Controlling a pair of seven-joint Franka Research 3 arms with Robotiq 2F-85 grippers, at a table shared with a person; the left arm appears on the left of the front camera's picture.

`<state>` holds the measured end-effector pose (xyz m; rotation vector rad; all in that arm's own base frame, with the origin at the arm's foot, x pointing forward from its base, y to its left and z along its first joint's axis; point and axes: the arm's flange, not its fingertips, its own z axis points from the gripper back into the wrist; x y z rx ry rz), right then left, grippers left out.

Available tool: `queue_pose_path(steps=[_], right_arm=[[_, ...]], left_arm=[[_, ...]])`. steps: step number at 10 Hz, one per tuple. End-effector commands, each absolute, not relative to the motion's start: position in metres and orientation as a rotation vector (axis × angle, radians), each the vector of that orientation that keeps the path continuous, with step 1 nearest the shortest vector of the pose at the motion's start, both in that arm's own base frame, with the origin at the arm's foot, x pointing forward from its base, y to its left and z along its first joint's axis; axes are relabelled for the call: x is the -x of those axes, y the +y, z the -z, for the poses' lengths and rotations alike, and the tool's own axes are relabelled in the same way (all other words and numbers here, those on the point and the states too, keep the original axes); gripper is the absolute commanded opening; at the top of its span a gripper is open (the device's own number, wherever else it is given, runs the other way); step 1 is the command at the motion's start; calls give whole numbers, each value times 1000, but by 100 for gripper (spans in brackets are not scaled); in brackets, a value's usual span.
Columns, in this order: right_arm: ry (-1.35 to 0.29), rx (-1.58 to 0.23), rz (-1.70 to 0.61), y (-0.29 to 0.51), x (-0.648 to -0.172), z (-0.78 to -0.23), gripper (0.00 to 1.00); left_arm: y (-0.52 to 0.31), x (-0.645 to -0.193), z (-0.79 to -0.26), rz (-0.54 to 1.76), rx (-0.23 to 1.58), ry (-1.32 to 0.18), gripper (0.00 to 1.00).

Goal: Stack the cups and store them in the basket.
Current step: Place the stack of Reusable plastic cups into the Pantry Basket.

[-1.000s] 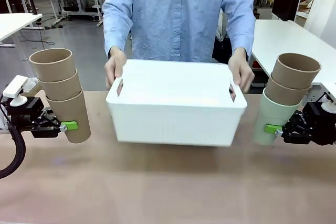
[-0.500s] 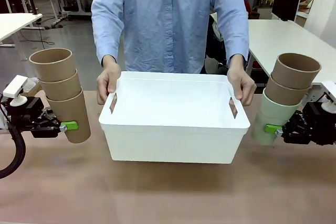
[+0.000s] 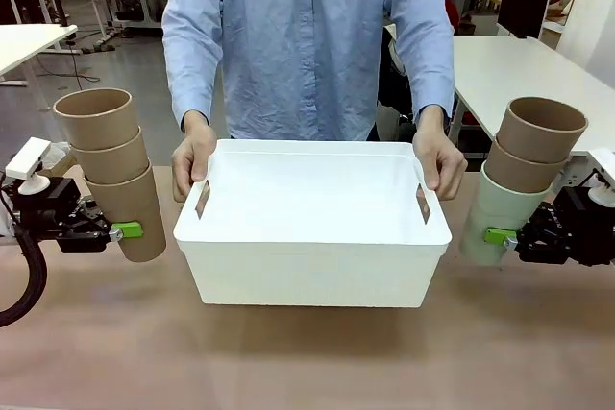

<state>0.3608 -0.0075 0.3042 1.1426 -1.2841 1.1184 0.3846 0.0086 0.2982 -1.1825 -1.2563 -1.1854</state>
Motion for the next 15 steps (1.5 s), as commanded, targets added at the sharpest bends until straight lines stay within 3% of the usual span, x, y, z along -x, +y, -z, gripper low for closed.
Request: queue_pose_path(steps=[1, 15], right_arm=[[-1292, -1136, -1130, -7, -362, -307, 84], [-1292, -1136, -1130, -7, -362, -307, 84]], left_arm=[[8, -383, -301, 1189, 1187, -1268, 84], [8, -383, -301, 1189, 1187, -1268, 84]])
